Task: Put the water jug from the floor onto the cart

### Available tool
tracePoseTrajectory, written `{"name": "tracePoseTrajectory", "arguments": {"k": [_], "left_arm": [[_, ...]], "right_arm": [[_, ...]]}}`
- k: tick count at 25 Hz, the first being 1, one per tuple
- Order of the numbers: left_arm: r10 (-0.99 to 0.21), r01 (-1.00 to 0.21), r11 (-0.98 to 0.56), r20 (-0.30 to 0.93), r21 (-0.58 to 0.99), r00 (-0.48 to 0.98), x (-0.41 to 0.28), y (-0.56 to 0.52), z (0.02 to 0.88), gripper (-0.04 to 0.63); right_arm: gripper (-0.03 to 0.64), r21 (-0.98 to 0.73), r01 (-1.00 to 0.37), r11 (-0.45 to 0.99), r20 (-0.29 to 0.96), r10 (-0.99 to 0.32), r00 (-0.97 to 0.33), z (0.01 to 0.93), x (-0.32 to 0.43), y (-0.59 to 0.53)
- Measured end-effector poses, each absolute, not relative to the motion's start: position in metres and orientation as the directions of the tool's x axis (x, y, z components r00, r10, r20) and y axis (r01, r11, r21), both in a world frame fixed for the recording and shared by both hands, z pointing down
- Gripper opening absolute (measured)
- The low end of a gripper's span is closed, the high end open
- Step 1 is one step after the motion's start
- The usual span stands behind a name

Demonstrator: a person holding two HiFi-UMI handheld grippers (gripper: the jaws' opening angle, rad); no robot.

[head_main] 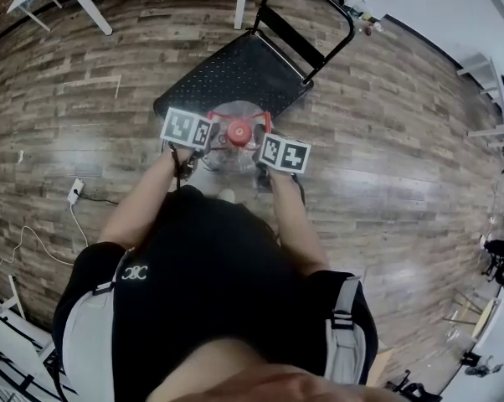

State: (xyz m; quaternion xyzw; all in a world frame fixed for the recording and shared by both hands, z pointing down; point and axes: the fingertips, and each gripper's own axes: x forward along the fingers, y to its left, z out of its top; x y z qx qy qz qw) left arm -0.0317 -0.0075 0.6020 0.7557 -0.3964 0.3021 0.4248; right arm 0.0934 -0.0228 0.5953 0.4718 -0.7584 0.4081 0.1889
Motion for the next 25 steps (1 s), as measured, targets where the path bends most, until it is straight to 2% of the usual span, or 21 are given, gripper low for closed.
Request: {"name": "tracePoseTrajectory", "arguments": {"k": [14,25], "left_arm": [[-0.281,-0.816,-0.328,0.775,0.477,0.566,-0.031,-0.066,0.618,0.081],[-0.248,-0.786,-0.381,0.765,0.486,0.594,-0.064,-0.123,0.62,0.081]], "right_arm": [[0.017,-0.437,-0.889,0.139,0.714,-0.547,-0.437,0.613,0.087,-0.073],[0.017,-0.379,-0.919,0.107,0.749,-0.547,-0.373,0.608,0.062,-0.125]]}}
